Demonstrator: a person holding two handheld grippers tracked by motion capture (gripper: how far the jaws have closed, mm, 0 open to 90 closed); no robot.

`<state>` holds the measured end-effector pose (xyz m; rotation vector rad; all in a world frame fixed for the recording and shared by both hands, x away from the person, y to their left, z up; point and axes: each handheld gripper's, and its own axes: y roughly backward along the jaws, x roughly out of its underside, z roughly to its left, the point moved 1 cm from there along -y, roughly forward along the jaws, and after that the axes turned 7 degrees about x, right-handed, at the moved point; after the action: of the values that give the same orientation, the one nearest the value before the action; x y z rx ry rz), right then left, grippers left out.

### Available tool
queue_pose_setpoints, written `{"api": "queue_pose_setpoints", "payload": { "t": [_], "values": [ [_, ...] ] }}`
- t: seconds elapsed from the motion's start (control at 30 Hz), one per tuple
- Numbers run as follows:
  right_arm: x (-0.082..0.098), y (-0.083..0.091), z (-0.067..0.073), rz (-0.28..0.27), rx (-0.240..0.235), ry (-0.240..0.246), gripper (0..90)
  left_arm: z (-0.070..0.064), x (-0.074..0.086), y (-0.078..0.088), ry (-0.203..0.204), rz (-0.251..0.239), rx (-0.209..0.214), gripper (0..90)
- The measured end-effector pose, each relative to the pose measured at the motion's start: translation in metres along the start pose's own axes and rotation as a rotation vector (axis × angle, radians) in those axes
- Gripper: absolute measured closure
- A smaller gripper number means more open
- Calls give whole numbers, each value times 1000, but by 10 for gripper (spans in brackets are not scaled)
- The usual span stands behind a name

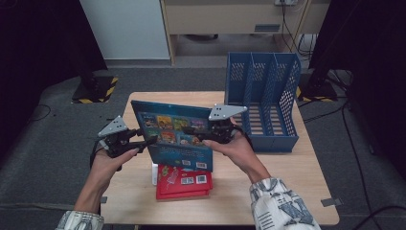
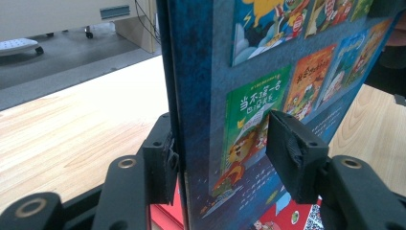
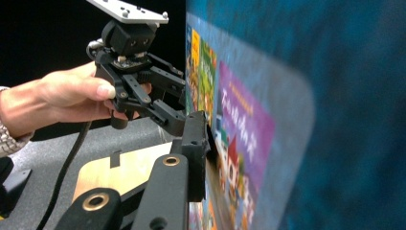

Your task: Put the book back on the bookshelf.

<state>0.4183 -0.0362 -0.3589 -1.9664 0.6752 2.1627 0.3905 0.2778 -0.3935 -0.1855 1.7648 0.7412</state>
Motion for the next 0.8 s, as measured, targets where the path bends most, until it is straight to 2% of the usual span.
{"api": "queue_pose_setpoints", "payload": {
  "t": [0.23, 0.43, 0.53, 0.6, 0.8],
  "values": [
    [-2, 2, 0, -23, -1, -12, 735, 0, 0, 0, 7, -3, -3, 461],
    [-3, 4, -3, -20, -35, -31, 630, 0, 0, -1, 12, -5, -10, 459],
    [-4, 5, -3, -23, -36, -38, 579, 0, 0, -1, 11, -3, -9, 459],
    [-6, 5, -3, -25, -33, -33, 582, 0, 0, -1, 9, -2, -8, 459],
    [-9, 5, -3, -34, -47, -38, 676, -1, 0, -1, 9, -3, -6, 458]
  ]
}}
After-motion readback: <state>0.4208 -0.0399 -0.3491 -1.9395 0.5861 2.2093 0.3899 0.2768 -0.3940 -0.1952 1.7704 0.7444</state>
